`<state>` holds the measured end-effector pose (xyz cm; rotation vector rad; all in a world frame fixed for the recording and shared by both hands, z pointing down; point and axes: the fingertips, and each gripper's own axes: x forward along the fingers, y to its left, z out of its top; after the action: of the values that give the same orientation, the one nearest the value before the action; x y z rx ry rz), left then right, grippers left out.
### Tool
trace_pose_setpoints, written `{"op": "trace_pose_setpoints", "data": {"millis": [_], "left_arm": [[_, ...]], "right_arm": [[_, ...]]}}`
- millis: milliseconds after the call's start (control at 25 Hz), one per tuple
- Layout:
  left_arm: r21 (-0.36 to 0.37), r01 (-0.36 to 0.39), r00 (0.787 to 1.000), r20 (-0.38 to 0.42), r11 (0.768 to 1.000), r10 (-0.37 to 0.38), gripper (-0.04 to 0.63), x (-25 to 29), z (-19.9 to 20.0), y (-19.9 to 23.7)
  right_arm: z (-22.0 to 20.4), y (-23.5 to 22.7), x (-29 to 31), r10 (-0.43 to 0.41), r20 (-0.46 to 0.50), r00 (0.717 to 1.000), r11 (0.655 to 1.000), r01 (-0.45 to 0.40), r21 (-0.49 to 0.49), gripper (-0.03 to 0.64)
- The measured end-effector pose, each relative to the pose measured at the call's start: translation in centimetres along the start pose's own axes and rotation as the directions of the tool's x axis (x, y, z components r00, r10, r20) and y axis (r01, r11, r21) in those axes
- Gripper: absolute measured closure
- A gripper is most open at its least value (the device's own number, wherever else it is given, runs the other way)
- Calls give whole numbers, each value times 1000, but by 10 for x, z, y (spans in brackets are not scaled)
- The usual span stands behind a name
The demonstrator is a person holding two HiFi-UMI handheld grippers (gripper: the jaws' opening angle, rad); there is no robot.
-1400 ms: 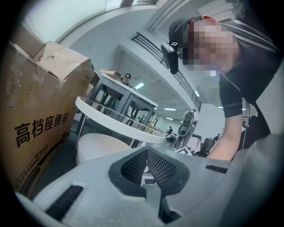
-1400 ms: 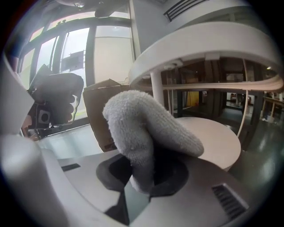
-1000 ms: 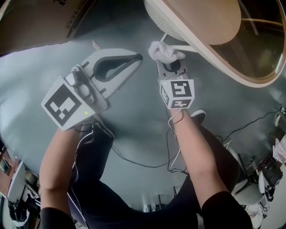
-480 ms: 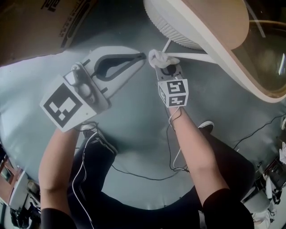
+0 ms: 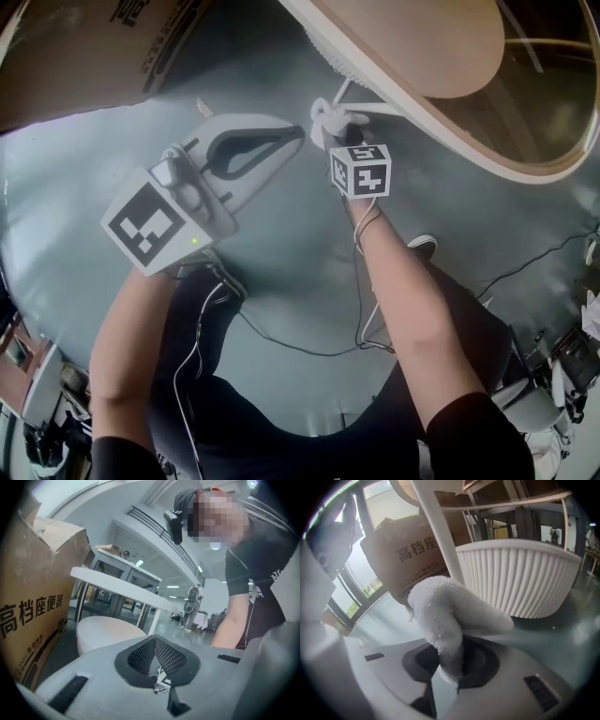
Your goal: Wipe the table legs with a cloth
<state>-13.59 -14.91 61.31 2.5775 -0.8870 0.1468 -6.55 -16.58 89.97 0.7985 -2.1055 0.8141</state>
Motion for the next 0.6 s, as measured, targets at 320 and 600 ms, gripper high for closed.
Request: {"op": "trace_pose_setpoints", "data": {"millis": [320, 600], "left_arm": [[-159, -3, 996, 90, 987, 17, 591, -18, 106, -69], [-227, -8, 994, 105, 974, 33, 591, -36, 180, -124]], "right_arm": [[5, 32, -163, 11, -65, 998, 999, -7, 53, 542], [53, 106, -271, 119, -30, 992, 992, -120, -32, 543]]}}
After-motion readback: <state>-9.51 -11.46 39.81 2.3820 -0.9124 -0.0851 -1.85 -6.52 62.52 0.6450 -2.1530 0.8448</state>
